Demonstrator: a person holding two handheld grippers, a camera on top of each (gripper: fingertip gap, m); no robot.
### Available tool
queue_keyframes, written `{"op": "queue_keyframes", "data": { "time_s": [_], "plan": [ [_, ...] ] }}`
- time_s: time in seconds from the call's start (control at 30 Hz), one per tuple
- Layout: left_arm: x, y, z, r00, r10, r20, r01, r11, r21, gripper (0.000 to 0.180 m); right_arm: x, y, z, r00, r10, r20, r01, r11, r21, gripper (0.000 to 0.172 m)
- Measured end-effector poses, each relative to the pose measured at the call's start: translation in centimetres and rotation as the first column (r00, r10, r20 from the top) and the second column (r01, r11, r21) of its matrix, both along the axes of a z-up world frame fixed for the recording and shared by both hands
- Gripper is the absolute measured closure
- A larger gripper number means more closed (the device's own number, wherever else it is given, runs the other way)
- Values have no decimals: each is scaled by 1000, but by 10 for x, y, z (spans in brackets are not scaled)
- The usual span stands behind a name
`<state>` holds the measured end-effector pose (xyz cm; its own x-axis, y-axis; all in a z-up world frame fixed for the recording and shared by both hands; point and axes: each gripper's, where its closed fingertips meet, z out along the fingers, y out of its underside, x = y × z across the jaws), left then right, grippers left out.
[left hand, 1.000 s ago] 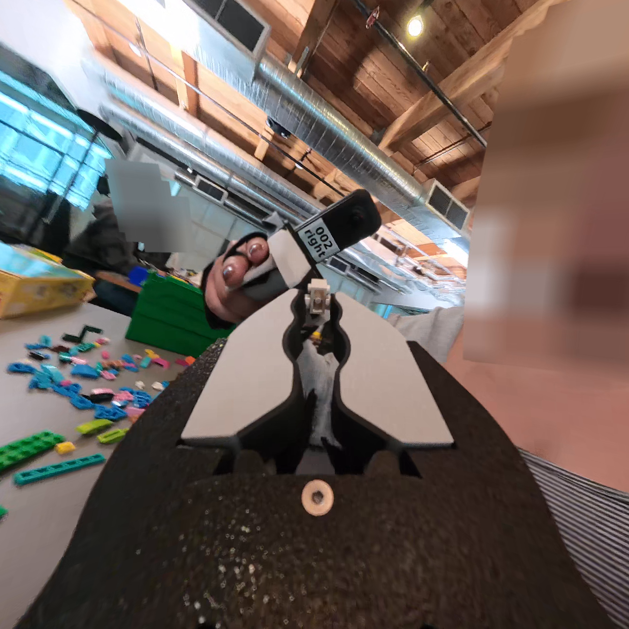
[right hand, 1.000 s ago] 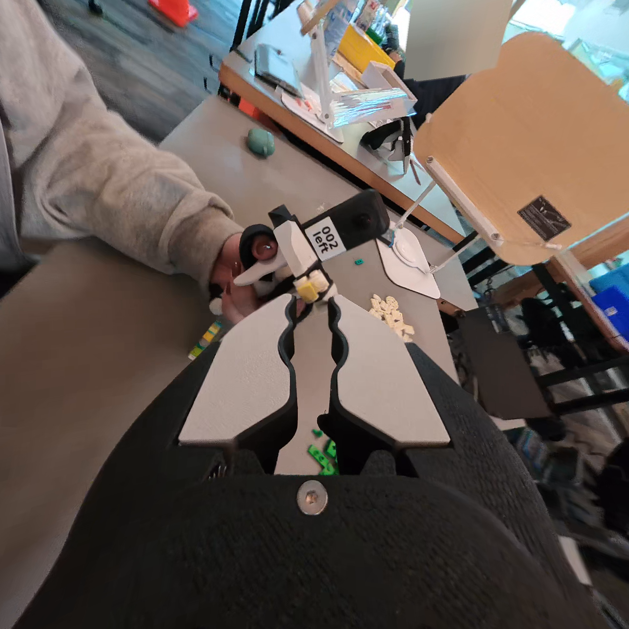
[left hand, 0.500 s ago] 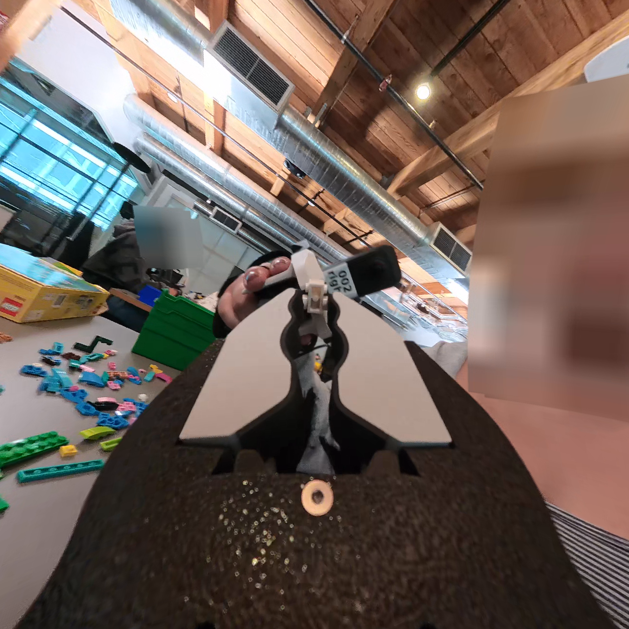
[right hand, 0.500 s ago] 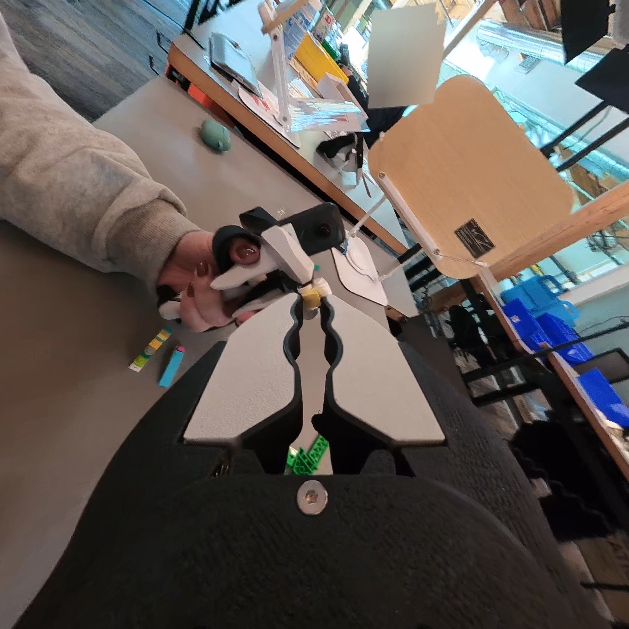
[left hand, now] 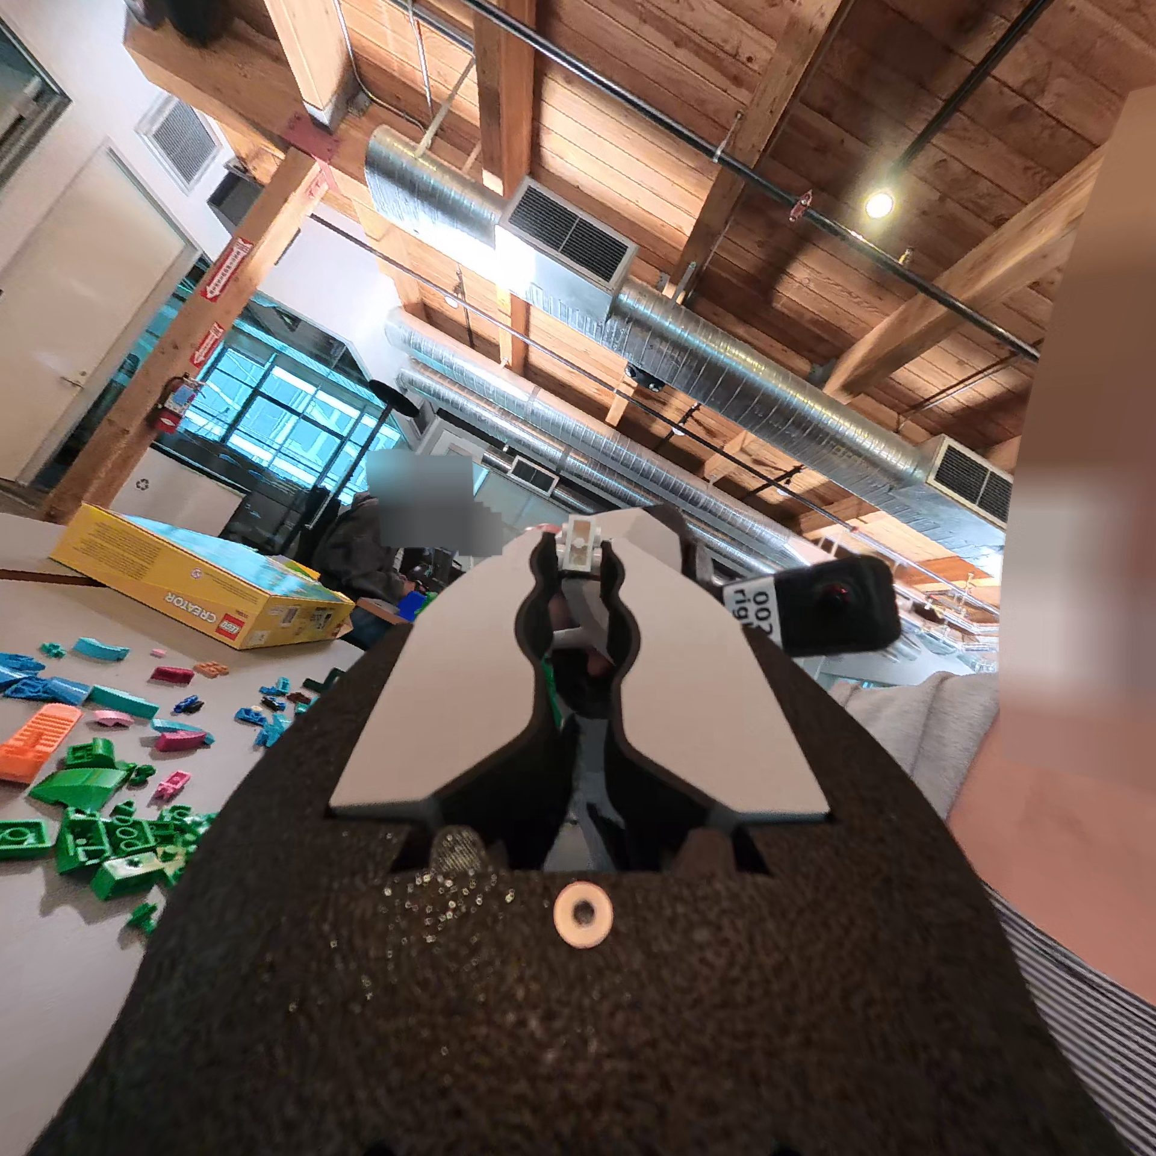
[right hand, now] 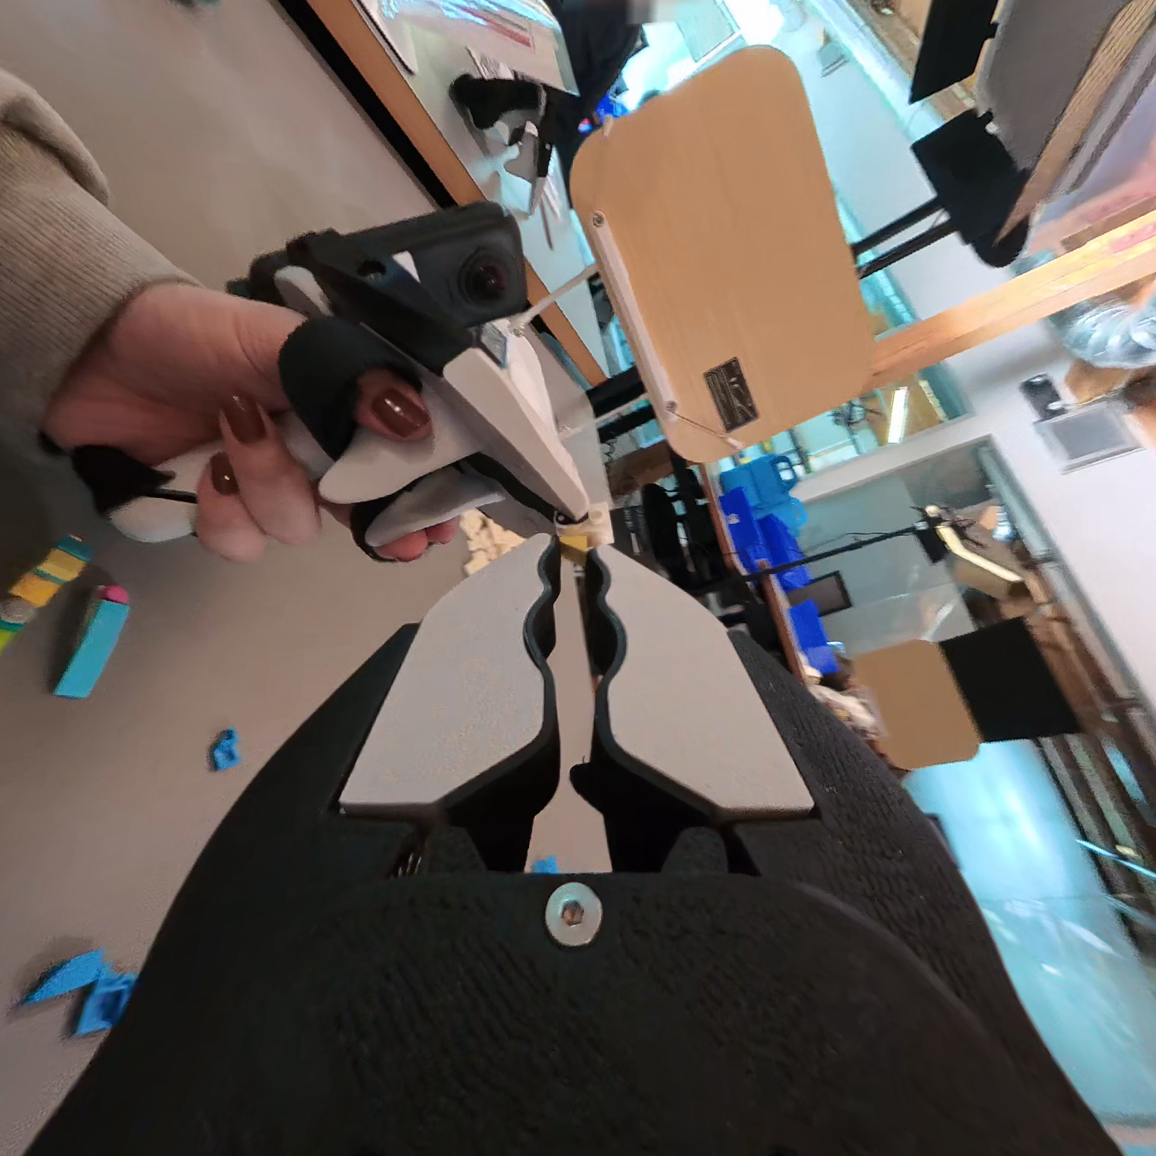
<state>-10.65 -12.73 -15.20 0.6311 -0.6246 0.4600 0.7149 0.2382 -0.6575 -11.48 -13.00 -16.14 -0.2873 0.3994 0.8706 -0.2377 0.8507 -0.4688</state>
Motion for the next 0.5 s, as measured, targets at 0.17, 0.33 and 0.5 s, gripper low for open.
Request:
{"op": "queue_keyframes", "data": {
  "time_s": [0.17, 0.33, 0.5],
  "plan": [
    [-2, -1, 1, 1000, 14, 7, -14, 1000, 9, 167, -3, -1, 1, 999, -33, -19, 34, 999, 12, 166],
    [-11, -4, 2, 997, 72, 26, -73, 997, 17, 167, -9, -1, 3, 996, -81, -46, 79, 996, -46, 166],
    [-15, -5, 3, 994, 101, 40, -102, 994, 31, 166, -13, -2, 4, 990, -118, -75, 114, 992, -58, 167]
  ]
}}
